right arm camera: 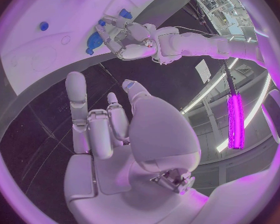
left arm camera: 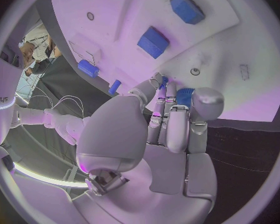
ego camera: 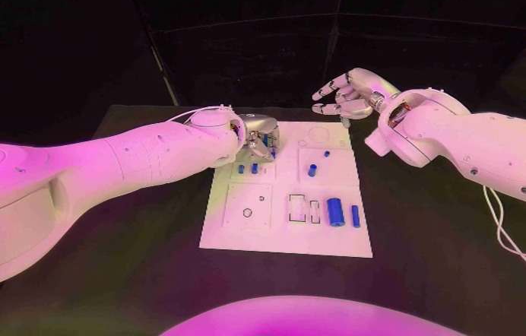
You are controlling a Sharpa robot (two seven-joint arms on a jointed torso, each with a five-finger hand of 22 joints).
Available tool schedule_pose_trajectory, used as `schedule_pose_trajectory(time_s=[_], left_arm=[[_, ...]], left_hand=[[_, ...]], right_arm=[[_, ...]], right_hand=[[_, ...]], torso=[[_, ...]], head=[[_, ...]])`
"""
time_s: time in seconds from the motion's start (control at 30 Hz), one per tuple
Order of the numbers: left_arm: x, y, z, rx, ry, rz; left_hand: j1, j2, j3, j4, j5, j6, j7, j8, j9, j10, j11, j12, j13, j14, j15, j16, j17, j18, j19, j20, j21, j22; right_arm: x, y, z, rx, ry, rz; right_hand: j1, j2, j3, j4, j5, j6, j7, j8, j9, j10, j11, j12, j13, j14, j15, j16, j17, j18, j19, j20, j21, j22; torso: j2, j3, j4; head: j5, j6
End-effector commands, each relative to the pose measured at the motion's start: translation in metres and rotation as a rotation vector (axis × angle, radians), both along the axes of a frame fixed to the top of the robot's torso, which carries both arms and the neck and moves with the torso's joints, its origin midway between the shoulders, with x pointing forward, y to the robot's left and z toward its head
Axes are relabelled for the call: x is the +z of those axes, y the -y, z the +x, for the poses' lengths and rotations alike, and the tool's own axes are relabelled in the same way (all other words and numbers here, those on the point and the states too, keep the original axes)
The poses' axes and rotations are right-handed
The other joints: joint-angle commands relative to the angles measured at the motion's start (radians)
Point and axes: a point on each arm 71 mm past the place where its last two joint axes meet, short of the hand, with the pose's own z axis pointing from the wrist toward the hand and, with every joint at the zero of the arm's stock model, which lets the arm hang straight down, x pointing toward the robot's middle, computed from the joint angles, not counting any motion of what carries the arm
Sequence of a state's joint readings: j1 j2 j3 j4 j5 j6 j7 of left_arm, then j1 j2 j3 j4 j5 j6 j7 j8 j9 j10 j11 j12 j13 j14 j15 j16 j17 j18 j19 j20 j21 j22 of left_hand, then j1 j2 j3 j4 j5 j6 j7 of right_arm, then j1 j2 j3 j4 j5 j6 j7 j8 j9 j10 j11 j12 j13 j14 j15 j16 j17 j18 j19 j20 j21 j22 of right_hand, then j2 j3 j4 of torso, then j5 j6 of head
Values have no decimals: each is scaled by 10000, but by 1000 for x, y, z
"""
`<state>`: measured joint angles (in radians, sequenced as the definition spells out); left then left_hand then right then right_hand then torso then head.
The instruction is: Assemble the parts on the task board
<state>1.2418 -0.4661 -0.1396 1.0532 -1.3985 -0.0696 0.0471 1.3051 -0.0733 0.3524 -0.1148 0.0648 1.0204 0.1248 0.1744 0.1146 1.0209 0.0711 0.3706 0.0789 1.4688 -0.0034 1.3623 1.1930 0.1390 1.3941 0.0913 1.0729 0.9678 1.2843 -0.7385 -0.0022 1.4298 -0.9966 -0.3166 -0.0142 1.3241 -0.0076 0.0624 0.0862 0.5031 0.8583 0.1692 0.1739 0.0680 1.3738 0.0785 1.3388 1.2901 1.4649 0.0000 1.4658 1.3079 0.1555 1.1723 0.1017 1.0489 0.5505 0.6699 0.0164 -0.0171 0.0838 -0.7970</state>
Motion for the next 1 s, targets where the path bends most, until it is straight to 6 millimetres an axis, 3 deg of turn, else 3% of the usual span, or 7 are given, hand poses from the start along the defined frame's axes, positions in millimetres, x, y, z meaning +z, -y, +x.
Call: schedule_pose_trajectory(time_s=[0.03, 0.3, 0.7, 1.0], left_arm=[[-6, 1, -2, -119, -260, 235], [-3, 0, -2, -121, 158, -63], [11, -7, -2, 28, 943, -1119], [29, -10, -5, 138, 1094, -1650]], left_hand=[[31, 134, 126, -11, -42, 139, 2, -45, -18, 158, -7, -87, -36, 293, -93, 46, -14, -199, 104, -10, 79, 63], [517, 446, 828, -388, -62, 775, -32, 58, 25, 955, -159, -143, -27, 317, -233, 81, -44, -257, 195, -133, 398, 454], [385, 373, 1104, -522, -69, 912, 24, -60, -12, 1171, -139, -431, -48, 319, -218, 91, -102, -270, 183, -159, 468, 552], [319, 347, 1133, -519, -69, 907, 29, -103, -27, 1186, -128, -509, -57, 320, -213, 96, -111, -273, 186, -156, 491, 582]], right_arm=[[1, -1, 0, 81, 54, 6], [1, -2, 0, 95, 53, 8], [1, -1, 0, 67, 57, 5], [1, 1, 1, 22, 43, -16]], right_hand=[[73, 26, 47, -4, 67, -62, -6, 56, -13, -48, -21, -32, 3, 604, -40, -29, 515, 120, 5, -26, -49, 10], [72, 23, 59, 4, 83, -55, -6, 63, -11, -33, -20, -13, 22, 605, -39, -28, 519, 118, 11, -25, -44, 20], [69, 24, 66, 12, 91, -48, -6, 68, -10, -30, -20, -10, 25, 607, -38, -25, 525, 118, 12, -25, -44, 18], [69, 24, 66, 12, 91, -48, -6, 68, -10, -30, -20, -10, 25, 607, -38, -25, 525, 118, 12, -25, -44, 18]], torso=[[-6, 0, -7], [-11, 3, 2], [-20, 8, 4], [-9, -16, 26]], head=[[2, 6], [-17, 21], [-57, 59], [-65, 67]])
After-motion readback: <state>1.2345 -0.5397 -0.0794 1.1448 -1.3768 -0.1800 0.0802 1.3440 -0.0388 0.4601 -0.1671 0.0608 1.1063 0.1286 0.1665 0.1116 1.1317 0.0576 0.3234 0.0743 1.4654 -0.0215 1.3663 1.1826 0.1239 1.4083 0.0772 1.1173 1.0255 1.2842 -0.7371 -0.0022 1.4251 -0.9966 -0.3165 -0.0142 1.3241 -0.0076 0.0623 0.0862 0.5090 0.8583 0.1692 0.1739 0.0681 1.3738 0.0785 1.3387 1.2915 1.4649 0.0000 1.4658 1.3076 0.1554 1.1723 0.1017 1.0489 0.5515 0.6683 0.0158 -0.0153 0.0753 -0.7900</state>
